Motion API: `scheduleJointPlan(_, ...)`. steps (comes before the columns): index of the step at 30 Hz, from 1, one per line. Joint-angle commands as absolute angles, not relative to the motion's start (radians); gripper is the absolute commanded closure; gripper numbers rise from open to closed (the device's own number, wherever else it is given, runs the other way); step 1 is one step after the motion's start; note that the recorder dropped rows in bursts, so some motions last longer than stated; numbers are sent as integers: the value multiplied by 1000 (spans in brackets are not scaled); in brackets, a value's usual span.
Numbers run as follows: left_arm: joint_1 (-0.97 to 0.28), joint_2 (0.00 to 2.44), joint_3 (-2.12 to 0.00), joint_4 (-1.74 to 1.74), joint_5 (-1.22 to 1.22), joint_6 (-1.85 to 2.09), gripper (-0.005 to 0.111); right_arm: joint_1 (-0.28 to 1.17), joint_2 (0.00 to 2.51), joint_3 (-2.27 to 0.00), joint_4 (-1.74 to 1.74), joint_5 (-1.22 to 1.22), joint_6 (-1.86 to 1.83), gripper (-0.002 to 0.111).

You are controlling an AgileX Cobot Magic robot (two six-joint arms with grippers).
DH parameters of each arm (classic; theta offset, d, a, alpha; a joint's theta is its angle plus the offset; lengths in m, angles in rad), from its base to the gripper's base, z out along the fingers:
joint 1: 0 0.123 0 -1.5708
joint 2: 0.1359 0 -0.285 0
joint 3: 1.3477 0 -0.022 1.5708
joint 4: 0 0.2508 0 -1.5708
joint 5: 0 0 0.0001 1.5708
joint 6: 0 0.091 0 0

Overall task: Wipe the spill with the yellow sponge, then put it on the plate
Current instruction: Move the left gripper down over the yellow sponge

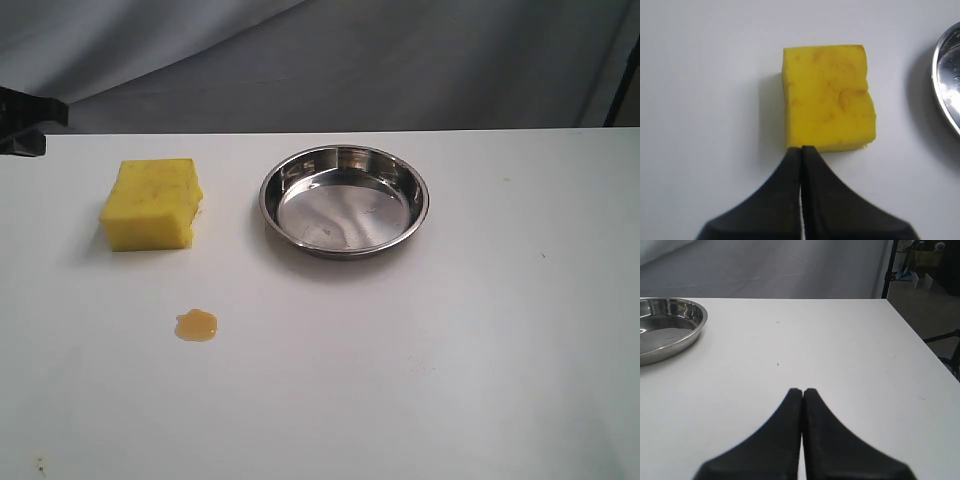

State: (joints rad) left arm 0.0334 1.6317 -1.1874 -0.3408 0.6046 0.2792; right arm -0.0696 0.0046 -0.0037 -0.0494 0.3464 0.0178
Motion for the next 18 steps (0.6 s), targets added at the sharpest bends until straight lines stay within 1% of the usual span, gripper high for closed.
scheduleJointPlan(1,30,1672,-1197,-444,607,322,106,-69,0,0,-45,342,6,108)
scheduleJointPlan(9,30,1680,-1197,-537,611,595,106,-69,0,0,-45,342,6,108)
scheduleJointPlan(11,30,1680,-1197,-544,611,615,104,-69,0,0,-45,342,6,108)
scheduleJointPlan(14,30,1680,-1197,-544,611,615,92,-69,0,0,-45,342,6,108)
scheduleJointPlan(17,30,1680,-1197,-543,609,628,72,-69,0,0,-45,342,9,108)
scheduleJointPlan(18,30,1680,-1197,-543,609,649,63,-69,0,0,-45,342,9,108)
